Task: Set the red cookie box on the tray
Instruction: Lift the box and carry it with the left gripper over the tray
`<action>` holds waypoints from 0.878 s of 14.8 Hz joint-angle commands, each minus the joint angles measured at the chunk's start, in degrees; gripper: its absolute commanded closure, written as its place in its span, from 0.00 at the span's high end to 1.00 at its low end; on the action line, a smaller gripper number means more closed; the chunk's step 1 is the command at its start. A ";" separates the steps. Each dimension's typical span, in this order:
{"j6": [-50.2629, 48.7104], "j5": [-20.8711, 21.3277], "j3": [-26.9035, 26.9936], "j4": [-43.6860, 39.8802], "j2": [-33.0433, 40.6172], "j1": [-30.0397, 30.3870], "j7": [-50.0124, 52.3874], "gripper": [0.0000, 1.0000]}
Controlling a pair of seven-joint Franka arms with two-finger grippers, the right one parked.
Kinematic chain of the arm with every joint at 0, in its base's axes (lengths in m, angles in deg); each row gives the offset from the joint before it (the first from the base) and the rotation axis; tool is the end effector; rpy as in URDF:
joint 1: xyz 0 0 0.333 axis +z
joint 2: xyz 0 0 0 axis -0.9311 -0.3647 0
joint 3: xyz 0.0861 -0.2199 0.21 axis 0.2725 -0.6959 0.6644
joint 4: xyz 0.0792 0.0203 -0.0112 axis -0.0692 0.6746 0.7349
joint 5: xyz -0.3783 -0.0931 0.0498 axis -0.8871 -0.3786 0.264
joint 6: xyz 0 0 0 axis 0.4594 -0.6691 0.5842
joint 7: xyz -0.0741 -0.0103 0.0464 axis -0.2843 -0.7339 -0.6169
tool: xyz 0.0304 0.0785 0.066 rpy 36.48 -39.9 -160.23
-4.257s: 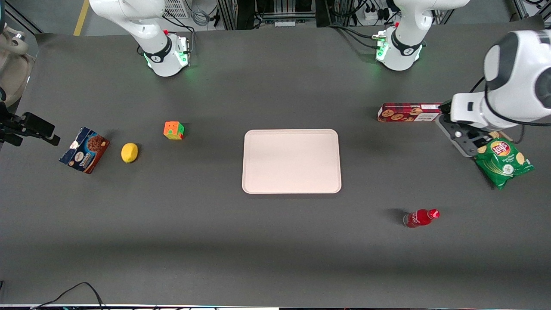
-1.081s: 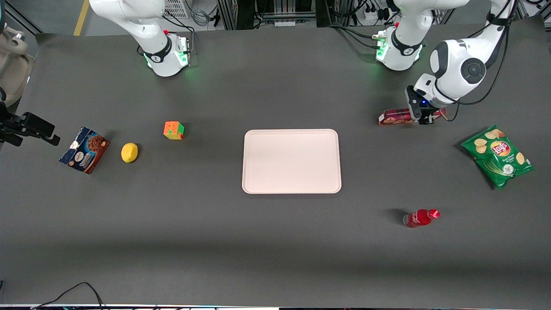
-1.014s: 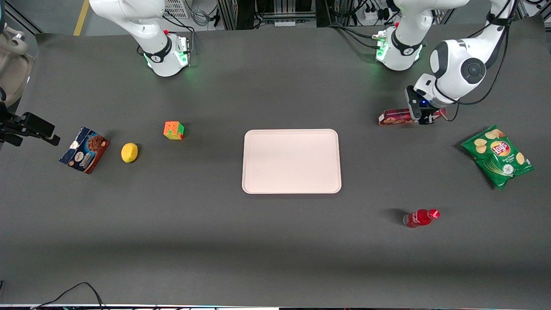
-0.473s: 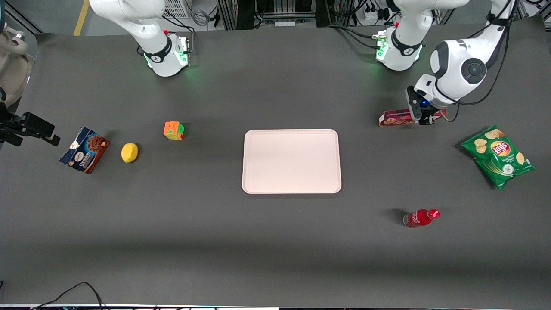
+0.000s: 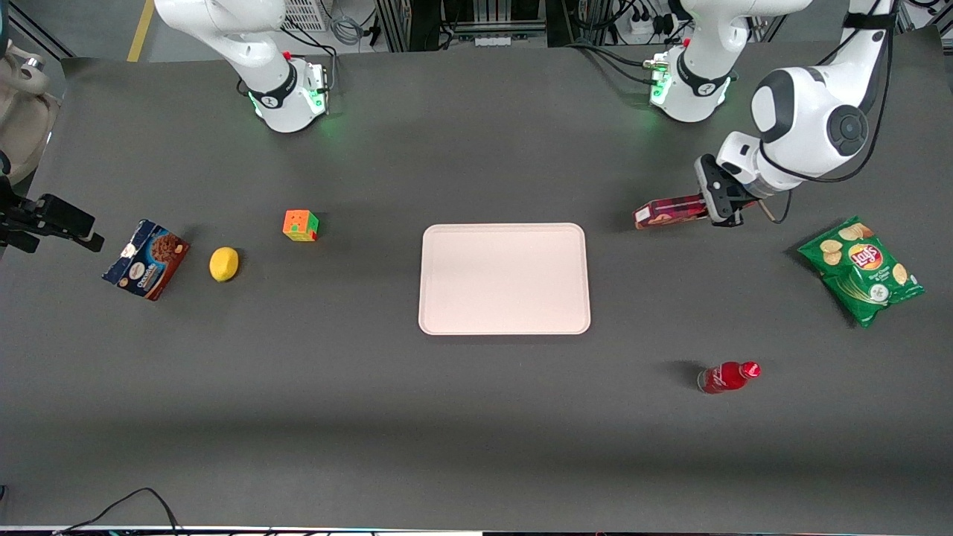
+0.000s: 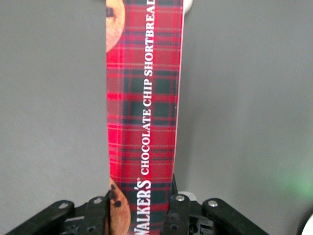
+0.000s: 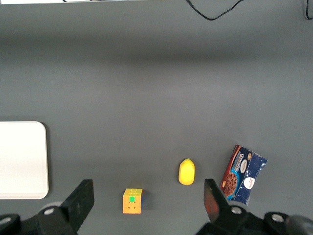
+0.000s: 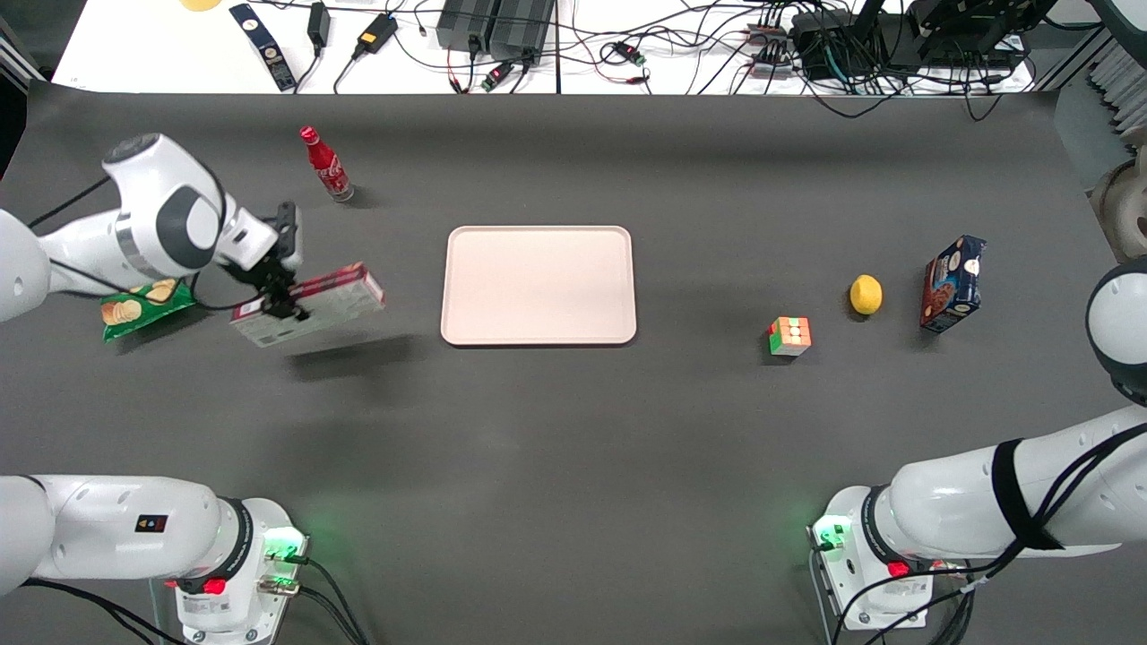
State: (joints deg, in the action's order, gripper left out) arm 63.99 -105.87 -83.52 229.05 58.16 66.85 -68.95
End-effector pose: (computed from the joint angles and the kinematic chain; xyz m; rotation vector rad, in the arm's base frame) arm 0.4050 -0.0463 0.2960 2.3157 -1.7216 0.0317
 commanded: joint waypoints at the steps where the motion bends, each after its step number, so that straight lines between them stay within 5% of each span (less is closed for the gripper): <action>1: -3.85 -2.14 -7.42 -6.77 1.54 -0.34 17.32 0.00; 7: -5.45 -0.31 -24.47 -22.43 -2.93 -0.52 69.24 0.00; 13: -3.69 15.15 -29.42 -31.31 -19.26 -4.03 109.97 0.00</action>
State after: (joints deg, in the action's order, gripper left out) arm 59.72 -97.73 -112.90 203.89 48.86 64.82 22.34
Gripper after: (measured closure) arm 0.630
